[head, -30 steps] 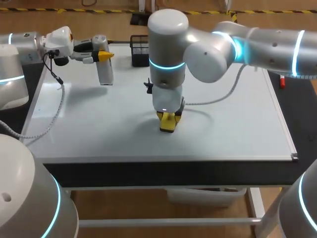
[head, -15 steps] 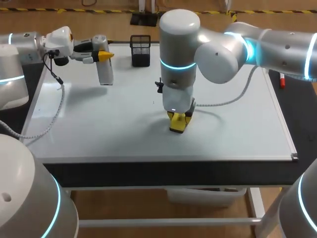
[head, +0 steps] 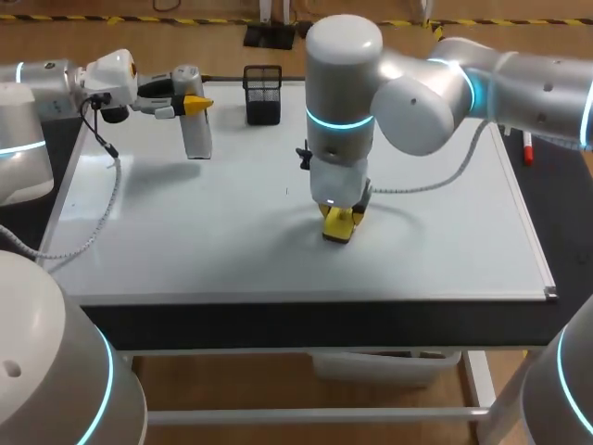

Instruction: Pick up the inspection probe, press it on each red-marked spot on the whiteboard one by one, put down the probe, pick up the eraser, and wipe off all the red marks.

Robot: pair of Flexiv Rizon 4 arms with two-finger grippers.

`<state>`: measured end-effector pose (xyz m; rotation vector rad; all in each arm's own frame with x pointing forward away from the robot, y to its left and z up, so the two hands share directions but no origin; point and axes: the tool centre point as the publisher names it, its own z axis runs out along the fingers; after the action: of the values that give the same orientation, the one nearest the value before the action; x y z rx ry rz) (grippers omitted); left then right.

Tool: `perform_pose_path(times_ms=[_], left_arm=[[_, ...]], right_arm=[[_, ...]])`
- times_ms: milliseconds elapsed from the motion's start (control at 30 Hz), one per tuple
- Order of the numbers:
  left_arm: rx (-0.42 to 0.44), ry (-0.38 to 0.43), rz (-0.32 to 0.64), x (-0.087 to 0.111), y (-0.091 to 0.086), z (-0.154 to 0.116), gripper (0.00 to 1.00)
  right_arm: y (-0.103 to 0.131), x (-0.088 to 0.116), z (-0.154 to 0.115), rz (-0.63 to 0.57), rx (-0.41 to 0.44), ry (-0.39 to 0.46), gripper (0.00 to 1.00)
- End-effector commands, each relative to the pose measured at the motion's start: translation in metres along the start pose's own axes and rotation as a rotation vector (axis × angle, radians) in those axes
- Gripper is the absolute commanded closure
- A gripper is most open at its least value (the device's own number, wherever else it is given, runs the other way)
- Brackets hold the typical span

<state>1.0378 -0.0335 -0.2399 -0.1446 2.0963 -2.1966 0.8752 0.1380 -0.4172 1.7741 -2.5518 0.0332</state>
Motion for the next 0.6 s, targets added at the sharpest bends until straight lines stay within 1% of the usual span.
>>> perform_pose_path(times_ms=[33, 100, 267, 600], left_arm=[[0.001, 0.001, 0.0, 0.0, -0.001, 0.0, 1.0], [0.001, 0.001, 0.0, 0.0, -0.001, 0.0, 1.0], [0.001, 0.001, 0.0, 0.0, -0.001, 0.0, 1.0], [0.001, 0.001, 0.0, 0.0, -0.001, 0.0, 1.0]], right_arm=[[-0.009, 0.002, -0.03, -0.005, 0.014, 0.02, 1.0], [-0.016, 0.0, -0.038, -0.01, 0.04, 0.018, 1.0], [-0.027, -0.004, -0.046, -0.018, 0.046, 0.017, 1.0], [-0.027, -0.004, -0.046, -0.018, 0.046, 0.017, 1.0]])
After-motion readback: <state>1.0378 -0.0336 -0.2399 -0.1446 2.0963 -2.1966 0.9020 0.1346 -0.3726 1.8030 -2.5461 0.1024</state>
